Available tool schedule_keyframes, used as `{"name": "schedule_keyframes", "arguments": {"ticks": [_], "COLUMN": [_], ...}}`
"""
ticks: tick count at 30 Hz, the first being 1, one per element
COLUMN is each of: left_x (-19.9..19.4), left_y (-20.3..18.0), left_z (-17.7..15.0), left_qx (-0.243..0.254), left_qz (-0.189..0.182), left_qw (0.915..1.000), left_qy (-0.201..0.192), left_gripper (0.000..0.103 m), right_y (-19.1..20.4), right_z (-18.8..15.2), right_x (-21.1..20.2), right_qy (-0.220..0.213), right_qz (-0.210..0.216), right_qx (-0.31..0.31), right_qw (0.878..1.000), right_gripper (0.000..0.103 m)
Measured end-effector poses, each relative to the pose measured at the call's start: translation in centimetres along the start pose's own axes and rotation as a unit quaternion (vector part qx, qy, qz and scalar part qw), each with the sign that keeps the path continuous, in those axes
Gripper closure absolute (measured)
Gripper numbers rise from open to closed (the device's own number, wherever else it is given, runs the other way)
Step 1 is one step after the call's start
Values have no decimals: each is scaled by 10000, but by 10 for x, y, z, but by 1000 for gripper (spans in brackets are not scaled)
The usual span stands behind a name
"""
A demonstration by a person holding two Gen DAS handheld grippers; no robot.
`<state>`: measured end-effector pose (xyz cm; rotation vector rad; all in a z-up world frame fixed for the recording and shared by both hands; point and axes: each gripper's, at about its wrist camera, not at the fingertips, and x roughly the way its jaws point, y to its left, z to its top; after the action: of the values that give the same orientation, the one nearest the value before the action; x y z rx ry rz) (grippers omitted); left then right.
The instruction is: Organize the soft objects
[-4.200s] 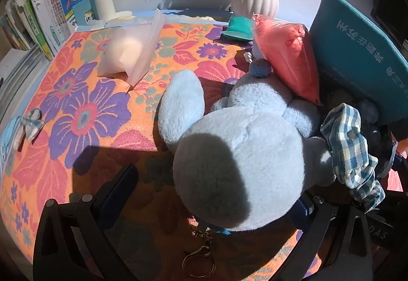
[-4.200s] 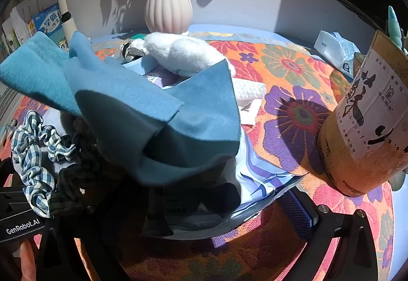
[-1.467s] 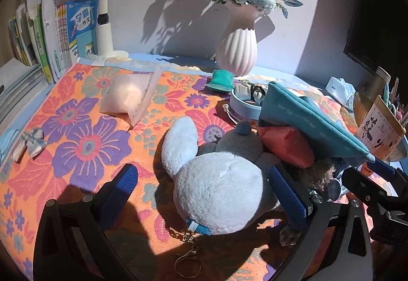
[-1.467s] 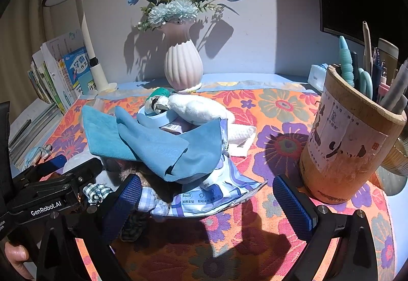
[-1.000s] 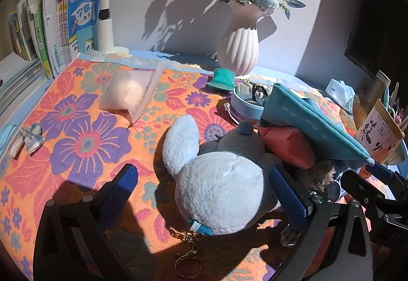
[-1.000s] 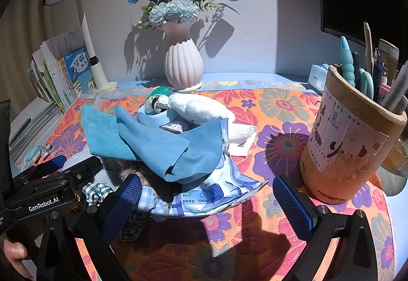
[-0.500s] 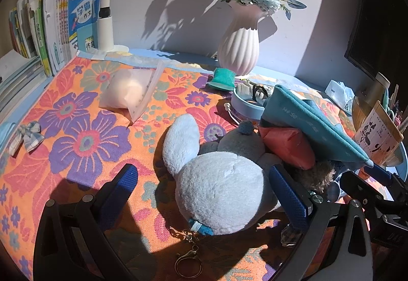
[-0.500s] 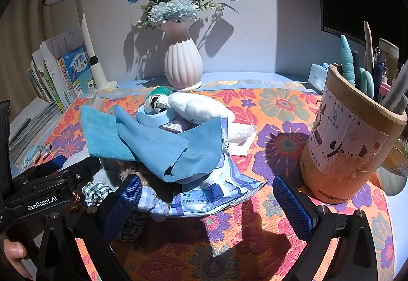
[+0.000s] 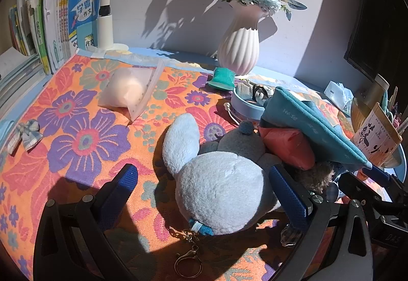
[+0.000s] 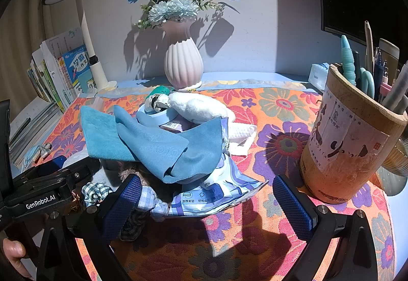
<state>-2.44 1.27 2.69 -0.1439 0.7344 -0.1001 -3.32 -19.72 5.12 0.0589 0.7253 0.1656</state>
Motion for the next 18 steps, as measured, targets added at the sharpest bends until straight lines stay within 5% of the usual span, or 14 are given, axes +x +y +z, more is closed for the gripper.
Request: {"name": "schedule_keyframes", "arguments": {"ticks": [10,14,18], "left_x": [-12,-30,-50], "left_y": [14,38,82], "left_z": [1,2,10], "left_qx": [-375,-440,-691], "left_qz": [107,428,1246], "left_qw": [9992,9981,9898], "left_qy": [-47,21,34], "left_gripper": [1,1,1], "right_y": [-5,-12,-10], "right_z": [1,5,24], "right_x": [0,-11,-29], "right_qy": [59,48,-81], "right_qz": [152,260,388], "right_qx": [154,273,245], "right_qw": [9997,9993,9989], "right_gripper": [0,0,0]}}
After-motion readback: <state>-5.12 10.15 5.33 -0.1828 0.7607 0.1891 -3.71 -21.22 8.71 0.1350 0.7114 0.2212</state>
